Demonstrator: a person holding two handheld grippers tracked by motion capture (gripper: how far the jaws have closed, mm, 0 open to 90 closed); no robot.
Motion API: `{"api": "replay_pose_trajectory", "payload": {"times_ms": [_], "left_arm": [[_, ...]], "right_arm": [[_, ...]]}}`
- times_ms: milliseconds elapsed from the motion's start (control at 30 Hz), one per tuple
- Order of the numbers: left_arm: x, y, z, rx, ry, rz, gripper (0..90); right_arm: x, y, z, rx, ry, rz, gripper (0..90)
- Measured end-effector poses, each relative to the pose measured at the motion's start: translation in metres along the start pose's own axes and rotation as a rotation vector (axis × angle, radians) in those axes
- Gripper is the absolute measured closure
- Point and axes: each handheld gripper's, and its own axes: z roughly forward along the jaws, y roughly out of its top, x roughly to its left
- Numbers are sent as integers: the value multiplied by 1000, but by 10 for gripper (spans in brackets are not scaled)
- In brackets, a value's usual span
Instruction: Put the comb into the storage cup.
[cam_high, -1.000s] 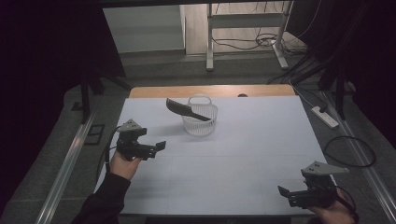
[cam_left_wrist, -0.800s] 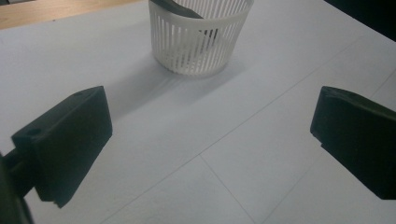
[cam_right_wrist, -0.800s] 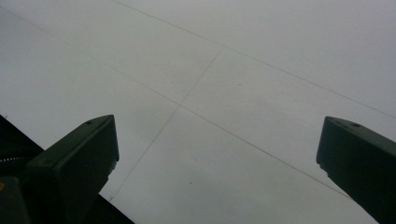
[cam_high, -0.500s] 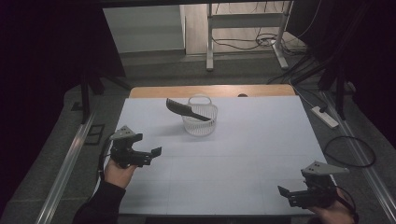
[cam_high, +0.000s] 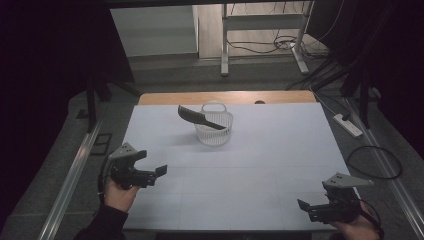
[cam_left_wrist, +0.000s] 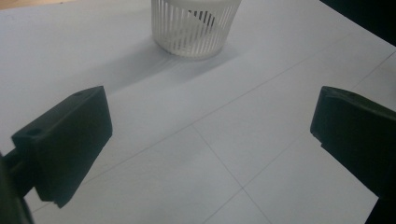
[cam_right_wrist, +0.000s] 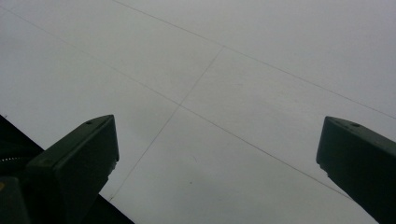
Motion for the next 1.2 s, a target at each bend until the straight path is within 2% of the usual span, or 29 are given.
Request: {"api": "replay_pose_trajectory", "payload": {"times_ms": [1200], "left_arm": [[-10, -38, -49, -20, 60, -26, 0]], "right_arm": [[1, 0, 1, 4, -3, 0, 0]]}}
